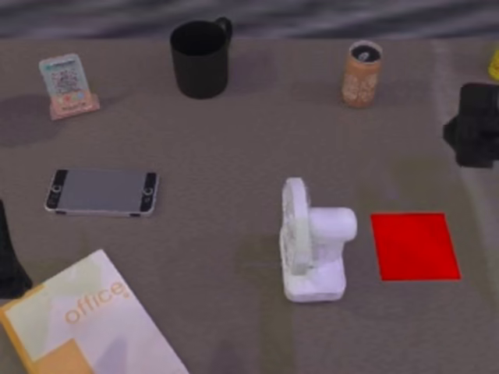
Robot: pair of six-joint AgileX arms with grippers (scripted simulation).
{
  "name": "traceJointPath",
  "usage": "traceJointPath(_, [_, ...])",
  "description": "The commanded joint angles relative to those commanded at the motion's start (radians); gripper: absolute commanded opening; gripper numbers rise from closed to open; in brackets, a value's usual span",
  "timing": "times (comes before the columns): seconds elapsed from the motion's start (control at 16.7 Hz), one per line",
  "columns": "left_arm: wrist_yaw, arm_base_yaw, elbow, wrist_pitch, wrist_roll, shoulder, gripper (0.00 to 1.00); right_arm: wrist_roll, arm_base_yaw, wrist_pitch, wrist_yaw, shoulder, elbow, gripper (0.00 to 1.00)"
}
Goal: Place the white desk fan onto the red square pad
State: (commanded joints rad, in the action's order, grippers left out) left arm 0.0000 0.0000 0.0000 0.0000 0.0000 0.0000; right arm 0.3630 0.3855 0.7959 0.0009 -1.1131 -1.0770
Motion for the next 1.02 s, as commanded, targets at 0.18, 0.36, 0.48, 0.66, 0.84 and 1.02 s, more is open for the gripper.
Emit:
traceJointPath(0.18, [0.0, 0.0, 0.0, 0.0, 0.0, 0.0, 1.0, 0.1, 0.105, 0.216, 0.001, -0.34, -0.324, 1.0])
traceJointPath(0.36, [0.0, 0.0, 0.0, 0.0, 0.0, 0.0, 1.0, 0.189, 0.198, 0.407, 0.001, -0.637, -0.609, 1.0])
traceJointPath(0.48, [0.0, 0.0, 0.0, 0.0, 0.0, 0.0, 1.0, 0.238, 0.25, 0.514, 0.001, -0.798, -0.765, 1.0])
traceJointPath(0.66, [0.0, 0.0, 0.0, 0.0, 0.0, 0.0, 1.0, 0.291, 0.308, 0.632, 0.001, -0.971, -0.931, 1.0])
traceJointPath(0.84, [0.0, 0.0, 0.0, 0.0, 0.0, 0.0, 1.0, 0.318, 0.337, 0.691, 0.001, -1.052, -1.009, 1.0])
traceJointPath(1.02, [0.0, 0.0, 0.0, 0.0, 0.0, 0.0, 1.0, 0.32, 0.339, 0.695, 0.001, -1.058, -1.015, 1.0])
